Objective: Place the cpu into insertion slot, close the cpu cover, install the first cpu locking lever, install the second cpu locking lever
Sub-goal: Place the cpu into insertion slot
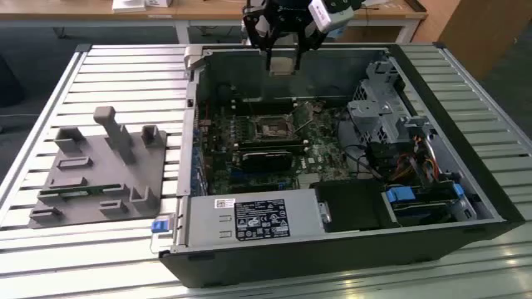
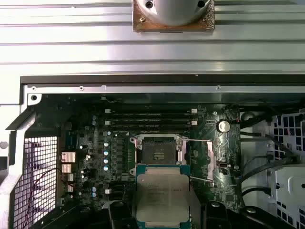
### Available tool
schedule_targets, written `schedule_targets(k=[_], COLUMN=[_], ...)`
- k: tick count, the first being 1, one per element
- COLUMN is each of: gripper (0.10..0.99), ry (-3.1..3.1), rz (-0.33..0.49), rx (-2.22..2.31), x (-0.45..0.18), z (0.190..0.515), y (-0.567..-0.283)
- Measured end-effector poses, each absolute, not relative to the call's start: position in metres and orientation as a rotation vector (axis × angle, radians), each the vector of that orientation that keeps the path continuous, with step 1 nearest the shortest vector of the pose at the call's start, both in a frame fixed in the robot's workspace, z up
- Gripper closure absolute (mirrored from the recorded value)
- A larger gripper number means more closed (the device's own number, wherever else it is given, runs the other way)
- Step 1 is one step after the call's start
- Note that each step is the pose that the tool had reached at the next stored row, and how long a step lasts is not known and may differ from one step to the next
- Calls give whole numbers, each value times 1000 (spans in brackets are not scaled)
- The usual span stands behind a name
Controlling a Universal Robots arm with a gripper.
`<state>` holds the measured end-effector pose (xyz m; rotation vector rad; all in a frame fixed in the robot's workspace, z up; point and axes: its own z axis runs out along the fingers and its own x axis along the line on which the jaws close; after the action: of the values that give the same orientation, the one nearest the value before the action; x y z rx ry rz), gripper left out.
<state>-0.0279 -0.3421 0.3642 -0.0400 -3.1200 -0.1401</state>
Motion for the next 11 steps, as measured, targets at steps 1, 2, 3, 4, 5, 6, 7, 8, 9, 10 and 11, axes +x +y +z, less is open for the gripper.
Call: schedule_targets(k=[1, 2, 3, 4, 5, 6, 7, 8, 9, 10, 11], gripper=[553, 553, 553, 553, 553, 553, 553, 553, 553, 553, 553], ry=[-3120, -3120, -3120, -3120, -3120, -3120, -3120, -3120, -3120, -3120, -3120], rz=[-140, -140, -140, -140, -140, -140, -140, -140, -140, -140, -140], rx=[-40, -40, -41, -42, -46, -54, -66, -80, -94, -109, -123], x=[-28, -28, -28, -28, -28, -28, -28, -28, -28, -28, -28], z=[364, 364, 364, 364, 364, 364, 364, 364, 364, 364, 364], y=[-342, -342, -342, -342, -342, -342, -342, -342, -342, -342, -342])
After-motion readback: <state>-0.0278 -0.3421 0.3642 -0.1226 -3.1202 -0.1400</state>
